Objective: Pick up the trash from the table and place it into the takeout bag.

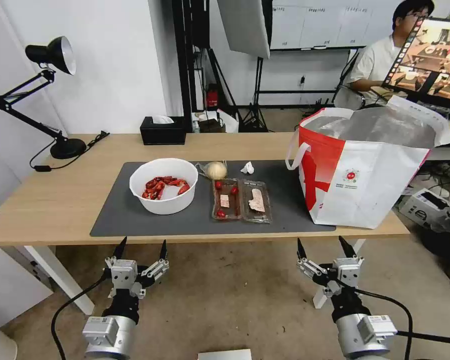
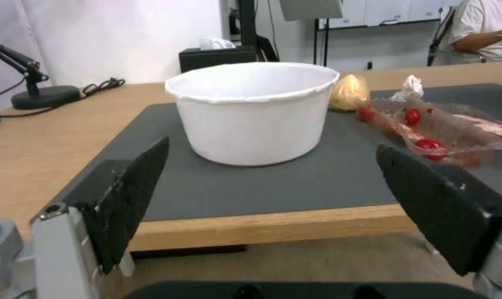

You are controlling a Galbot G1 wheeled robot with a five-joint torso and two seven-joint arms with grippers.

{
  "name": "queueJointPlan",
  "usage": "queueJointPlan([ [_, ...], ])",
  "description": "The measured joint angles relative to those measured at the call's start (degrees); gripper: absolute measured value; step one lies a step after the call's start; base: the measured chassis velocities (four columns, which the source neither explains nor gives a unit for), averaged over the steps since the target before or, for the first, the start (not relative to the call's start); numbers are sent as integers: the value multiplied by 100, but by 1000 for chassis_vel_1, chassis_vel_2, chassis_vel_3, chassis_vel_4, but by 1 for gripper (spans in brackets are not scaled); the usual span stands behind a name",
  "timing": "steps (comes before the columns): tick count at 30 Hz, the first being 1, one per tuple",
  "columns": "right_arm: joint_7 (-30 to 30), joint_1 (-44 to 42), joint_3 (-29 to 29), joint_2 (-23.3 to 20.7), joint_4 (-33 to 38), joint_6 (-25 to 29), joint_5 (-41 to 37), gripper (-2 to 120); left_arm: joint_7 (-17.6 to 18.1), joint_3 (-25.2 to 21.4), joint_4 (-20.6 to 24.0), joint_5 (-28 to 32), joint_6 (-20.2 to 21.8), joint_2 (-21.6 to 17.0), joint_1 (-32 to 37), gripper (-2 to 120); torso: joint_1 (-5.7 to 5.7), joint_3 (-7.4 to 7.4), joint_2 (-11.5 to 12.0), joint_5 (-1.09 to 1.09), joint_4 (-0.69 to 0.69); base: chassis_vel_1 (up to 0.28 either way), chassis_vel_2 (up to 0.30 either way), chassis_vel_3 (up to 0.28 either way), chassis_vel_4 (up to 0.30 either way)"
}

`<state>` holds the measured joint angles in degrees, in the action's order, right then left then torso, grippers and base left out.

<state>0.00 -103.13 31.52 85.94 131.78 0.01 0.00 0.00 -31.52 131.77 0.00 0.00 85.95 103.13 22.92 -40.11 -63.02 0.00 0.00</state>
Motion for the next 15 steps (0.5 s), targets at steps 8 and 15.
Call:
queueJointPlan([
  [8,-67,492,175,-701,-30,-813,-791,100,906,317,2,823,1024,-371,-876,100,0,0,0,0,1,0,0,0,0],
  [15,-179,1194,405,-1684,-96,-1919,-1920,100,1134,429,-80,1209,1197,-528,-1121,100,1,-1,1,2,-1,0,0,0,0],
])
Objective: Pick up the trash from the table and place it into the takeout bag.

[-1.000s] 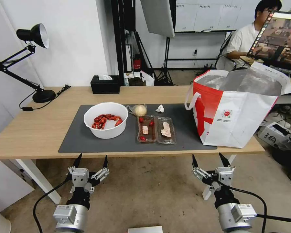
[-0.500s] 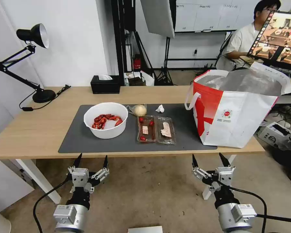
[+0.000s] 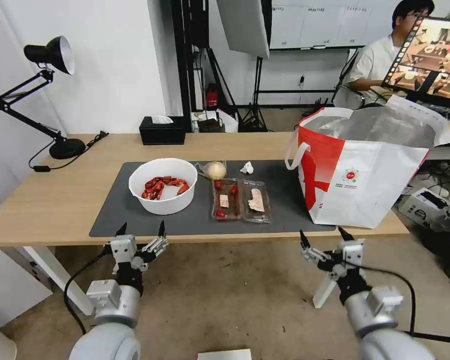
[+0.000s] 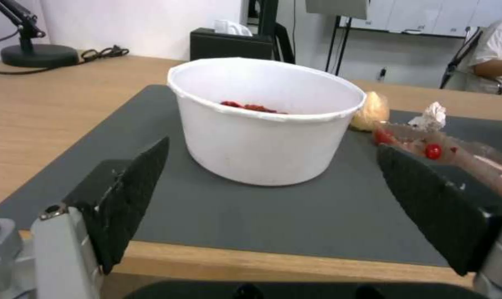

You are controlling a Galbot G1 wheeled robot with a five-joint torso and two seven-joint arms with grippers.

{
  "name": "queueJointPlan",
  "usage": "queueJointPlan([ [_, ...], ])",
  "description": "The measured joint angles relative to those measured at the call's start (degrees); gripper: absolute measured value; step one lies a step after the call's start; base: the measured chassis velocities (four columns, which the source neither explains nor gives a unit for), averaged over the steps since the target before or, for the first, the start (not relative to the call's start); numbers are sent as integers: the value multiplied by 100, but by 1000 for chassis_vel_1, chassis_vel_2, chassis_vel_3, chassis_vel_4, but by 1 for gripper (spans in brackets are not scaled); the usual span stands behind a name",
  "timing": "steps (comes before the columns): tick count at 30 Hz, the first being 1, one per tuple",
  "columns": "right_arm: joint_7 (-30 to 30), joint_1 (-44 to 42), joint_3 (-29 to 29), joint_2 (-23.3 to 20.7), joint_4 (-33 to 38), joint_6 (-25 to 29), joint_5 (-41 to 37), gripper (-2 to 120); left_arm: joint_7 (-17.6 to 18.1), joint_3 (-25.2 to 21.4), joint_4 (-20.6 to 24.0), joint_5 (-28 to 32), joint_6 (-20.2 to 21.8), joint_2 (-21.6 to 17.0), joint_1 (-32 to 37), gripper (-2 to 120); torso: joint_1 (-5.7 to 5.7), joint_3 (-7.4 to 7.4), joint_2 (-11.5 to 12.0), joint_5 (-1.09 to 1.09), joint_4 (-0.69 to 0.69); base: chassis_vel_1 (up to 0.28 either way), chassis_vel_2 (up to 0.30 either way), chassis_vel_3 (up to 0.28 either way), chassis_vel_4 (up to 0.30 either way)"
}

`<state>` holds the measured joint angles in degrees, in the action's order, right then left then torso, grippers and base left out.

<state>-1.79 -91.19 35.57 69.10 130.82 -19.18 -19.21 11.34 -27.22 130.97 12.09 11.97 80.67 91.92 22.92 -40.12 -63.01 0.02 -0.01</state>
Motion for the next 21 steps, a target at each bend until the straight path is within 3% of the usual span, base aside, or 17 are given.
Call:
queueJointPlan([
  [15,-57,110,-216,-61,-145,15,-224,100,-69,45,-60,-43,-80,42,87,100,0,1,0,-2,1,0,0,0,0],
  [21,-7,93,-462,-152,-168,295,-268,100,-224,52,36,-20,-63,161,143,100,0,1,-1,-2,1,0,0,0,0],
])
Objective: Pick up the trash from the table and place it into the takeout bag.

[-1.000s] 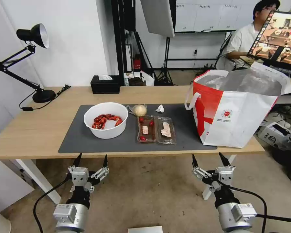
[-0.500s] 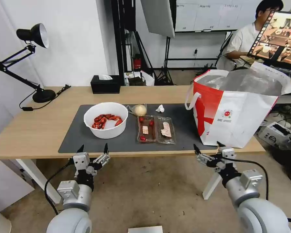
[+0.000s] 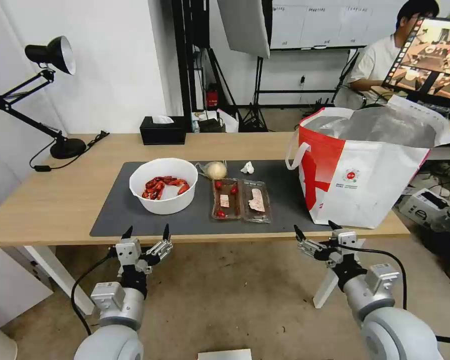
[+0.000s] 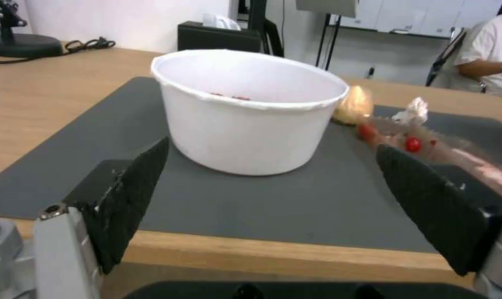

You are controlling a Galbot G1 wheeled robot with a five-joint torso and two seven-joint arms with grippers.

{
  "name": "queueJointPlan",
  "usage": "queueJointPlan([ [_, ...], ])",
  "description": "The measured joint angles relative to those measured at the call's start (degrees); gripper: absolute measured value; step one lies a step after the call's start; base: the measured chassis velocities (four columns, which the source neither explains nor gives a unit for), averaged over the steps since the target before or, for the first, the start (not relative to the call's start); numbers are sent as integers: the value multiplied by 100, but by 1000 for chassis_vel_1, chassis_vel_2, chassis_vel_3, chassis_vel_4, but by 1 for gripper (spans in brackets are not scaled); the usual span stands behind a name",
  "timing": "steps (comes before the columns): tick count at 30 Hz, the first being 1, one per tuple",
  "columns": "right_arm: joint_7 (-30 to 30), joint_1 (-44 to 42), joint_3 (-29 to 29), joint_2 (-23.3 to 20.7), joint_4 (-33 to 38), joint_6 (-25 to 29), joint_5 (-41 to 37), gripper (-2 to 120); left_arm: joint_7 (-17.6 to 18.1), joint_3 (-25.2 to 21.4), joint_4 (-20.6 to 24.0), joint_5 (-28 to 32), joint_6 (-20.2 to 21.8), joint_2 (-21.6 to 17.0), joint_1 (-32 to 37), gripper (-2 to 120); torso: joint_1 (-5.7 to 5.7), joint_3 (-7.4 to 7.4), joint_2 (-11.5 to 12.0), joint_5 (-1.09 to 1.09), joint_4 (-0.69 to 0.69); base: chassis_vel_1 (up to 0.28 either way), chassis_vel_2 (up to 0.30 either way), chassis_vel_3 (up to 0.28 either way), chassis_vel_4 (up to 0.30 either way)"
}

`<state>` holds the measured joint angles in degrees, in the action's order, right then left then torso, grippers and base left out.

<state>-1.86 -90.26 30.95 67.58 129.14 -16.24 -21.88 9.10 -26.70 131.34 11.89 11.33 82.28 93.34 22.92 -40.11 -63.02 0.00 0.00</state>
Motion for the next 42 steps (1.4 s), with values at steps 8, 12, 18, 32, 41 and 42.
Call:
queueJointPlan([
  [8,-866,307,-698,16,134,274,-1787,100,-76,-70,49,-12,123,161,10,100,0,0,0,1,0,0,0,0,0],
  [12,-1739,619,-1056,56,304,313,-3525,100,-148,-121,90,-11,146,26,60,100,0,0,0,1,0,0,0,0,0],
  [18,-2938,1184,-1336,178,313,601,-5866,100,-197,-207,132,38,226,-181,116,100,0,0,0,1,0,0,0,0,0],
  [32,-3746,2122,-1727,930,-649,1234,-6784,100,-219,-354,98,214,294,-325,139,100,0,0,0,2,0,0,0,0,0],
  [41,-3914,2464,-1859,1395,-1087,1263,-6716,100,-204,-404,75,233,286,-328,197,100,0,0,0,1,0,0,0,0,0],
  [42,-3914,2464,-1859,1395,-1087,1263,-6716,100,-204,-404,75,233,286,-328,197,100,0,0,0,1,0,0,0,0,0],
])
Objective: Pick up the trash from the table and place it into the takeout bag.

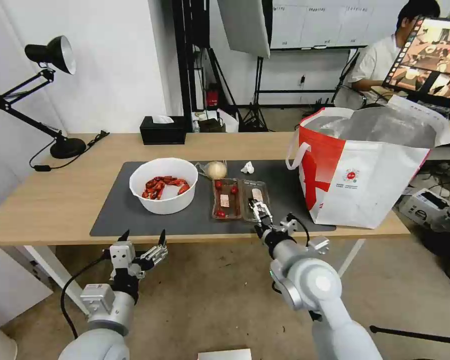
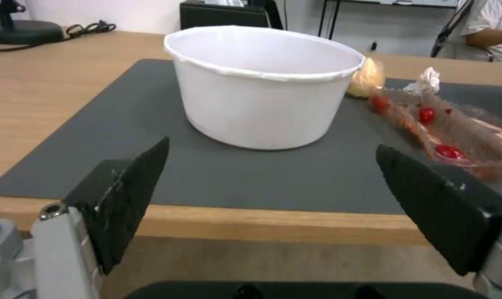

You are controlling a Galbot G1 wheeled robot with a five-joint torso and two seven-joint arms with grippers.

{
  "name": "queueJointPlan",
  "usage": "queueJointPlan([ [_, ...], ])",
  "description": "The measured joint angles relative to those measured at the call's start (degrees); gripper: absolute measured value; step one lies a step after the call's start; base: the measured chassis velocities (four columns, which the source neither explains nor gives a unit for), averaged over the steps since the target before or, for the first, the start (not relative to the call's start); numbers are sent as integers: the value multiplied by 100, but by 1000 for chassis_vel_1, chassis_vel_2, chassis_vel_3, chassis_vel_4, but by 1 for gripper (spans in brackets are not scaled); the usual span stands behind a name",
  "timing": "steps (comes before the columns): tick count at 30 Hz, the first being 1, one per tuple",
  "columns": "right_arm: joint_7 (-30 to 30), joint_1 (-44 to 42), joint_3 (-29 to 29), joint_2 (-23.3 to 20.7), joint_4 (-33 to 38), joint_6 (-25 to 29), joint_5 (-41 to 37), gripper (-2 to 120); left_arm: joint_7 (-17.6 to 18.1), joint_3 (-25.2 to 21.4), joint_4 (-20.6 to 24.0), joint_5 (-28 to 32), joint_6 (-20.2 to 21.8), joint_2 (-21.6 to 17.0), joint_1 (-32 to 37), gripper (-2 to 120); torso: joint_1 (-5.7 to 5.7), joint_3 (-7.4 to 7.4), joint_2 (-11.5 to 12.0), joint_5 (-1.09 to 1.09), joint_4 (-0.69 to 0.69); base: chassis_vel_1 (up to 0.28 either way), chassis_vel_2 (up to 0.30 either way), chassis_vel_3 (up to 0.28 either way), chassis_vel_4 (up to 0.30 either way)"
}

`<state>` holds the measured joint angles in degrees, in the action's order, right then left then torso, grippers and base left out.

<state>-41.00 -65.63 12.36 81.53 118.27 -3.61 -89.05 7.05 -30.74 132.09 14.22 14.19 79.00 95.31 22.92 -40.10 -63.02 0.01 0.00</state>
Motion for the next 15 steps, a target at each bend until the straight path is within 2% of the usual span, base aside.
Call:
queueJointPlan([
  [15,-16,63,126,40,-225,-16,11,100,3,-27,6,43,-8,-41,45,100,0,0,0,-1,0,0,0,0,0],
])
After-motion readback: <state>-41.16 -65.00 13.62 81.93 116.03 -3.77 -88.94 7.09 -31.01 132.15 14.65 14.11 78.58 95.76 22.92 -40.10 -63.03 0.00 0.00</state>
